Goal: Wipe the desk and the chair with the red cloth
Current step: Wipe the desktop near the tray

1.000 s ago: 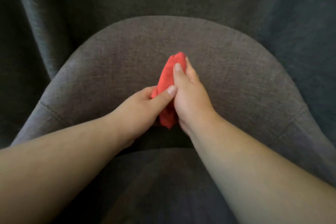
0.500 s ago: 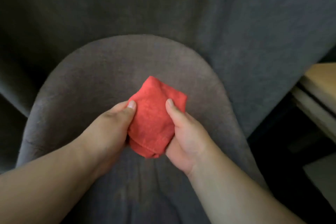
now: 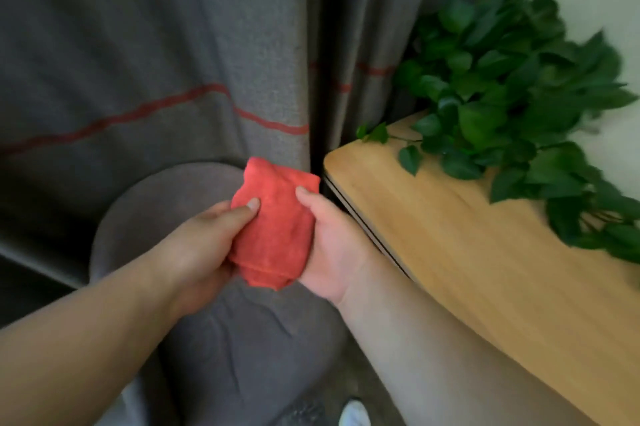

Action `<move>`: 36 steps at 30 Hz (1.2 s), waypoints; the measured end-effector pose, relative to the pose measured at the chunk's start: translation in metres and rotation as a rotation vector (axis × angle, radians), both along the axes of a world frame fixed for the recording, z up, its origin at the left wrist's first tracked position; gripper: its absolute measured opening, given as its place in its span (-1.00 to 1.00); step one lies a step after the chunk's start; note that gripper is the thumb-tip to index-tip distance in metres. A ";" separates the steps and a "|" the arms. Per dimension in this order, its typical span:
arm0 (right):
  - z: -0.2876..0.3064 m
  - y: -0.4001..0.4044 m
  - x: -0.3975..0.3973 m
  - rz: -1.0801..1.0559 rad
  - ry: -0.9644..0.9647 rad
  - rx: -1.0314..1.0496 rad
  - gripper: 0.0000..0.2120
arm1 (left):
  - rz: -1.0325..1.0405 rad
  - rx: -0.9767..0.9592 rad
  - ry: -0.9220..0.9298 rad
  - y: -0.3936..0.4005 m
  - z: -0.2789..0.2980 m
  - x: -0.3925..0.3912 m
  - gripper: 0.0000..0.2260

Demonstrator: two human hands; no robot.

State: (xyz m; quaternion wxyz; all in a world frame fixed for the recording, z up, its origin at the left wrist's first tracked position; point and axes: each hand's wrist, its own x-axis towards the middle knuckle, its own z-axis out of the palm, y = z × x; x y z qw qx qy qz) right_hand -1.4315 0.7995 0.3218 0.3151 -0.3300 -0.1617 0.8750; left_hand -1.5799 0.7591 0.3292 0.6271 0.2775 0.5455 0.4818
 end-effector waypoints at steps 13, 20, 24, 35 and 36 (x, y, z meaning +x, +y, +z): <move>0.104 -0.222 0.173 -0.615 0.006 0.037 -0.49 | -0.849 -0.040 -0.039 -0.098 0.092 0.169 -0.58; 0.099 -0.347 0.276 -0.966 0.112 0.009 -0.47 | -1.142 0.011 0.110 -0.170 0.090 0.308 -0.58; 0.089 -0.401 0.339 -1.122 0.158 0.009 -0.46 | -1.304 0.056 0.204 -0.208 0.088 0.393 -0.54; 0.048 -0.525 0.544 -1.322 0.156 -0.060 -0.47 | -1.516 0.118 0.317 -0.321 0.050 0.629 -0.67; 0.045 -0.531 0.560 -1.333 0.170 -0.077 -0.46 | -1.521 0.110 0.329 -0.327 0.046 0.645 -0.67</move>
